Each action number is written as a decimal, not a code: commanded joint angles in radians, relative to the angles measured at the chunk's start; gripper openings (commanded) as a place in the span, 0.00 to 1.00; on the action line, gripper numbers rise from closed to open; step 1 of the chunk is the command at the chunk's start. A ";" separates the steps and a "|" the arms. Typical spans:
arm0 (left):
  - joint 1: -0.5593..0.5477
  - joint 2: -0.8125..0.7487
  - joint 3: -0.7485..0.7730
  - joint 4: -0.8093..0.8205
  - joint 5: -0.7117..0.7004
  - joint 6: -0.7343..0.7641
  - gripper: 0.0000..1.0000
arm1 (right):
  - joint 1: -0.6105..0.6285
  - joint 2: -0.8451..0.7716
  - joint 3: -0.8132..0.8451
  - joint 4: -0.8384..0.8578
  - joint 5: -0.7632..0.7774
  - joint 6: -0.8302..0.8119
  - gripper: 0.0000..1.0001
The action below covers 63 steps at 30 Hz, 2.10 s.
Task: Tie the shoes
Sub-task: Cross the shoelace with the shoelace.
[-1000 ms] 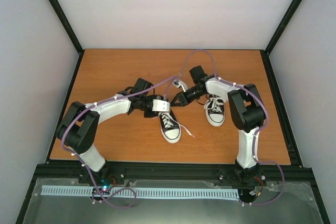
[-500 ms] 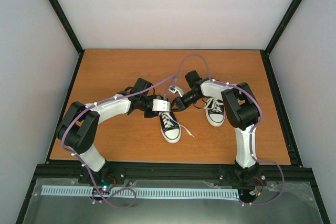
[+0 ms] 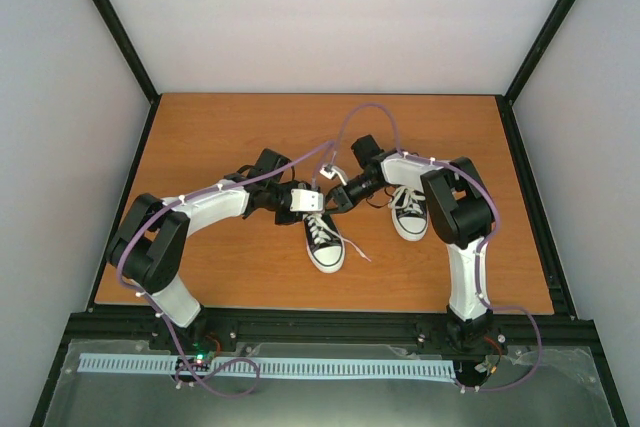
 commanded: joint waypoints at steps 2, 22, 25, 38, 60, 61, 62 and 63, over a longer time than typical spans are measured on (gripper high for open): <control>-0.002 -0.023 0.008 0.030 0.029 -0.011 0.01 | 0.016 0.004 0.005 0.026 -0.048 0.002 0.20; -0.002 -0.027 0.005 0.037 0.029 -0.024 0.01 | 0.031 -0.010 0.023 0.026 -0.010 0.010 0.04; 0.000 -0.029 0.002 0.037 0.023 -0.026 0.01 | 0.031 -0.024 0.030 0.004 0.006 -0.006 0.03; 0.000 -0.064 0.016 -0.012 0.031 -0.024 0.29 | 0.012 -0.063 0.013 0.004 0.059 0.011 0.03; -0.004 0.001 -0.006 0.013 -0.026 0.125 0.33 | 0.015 -0.041 0.015 -0.032 -0.001 -0.020 0.09; -0.005 0.002 -0.008 0.019 -0.029 0.123 0.31 | 0.016 -0.039 0.014 -0.034 -0.007 -0.020 0.10; -0.006 0.003 -0.007 0.022 -0.031 0.119 0.27 | 0.017 -0.035 0.015 -0.034 -0.011 -0.021 0.10; -0.007 0.004 -0.008 0.025 -0.032 0.117 0.22 | 0.017 -0.033 0.015 -0.034 -0.013 -0.017 0.11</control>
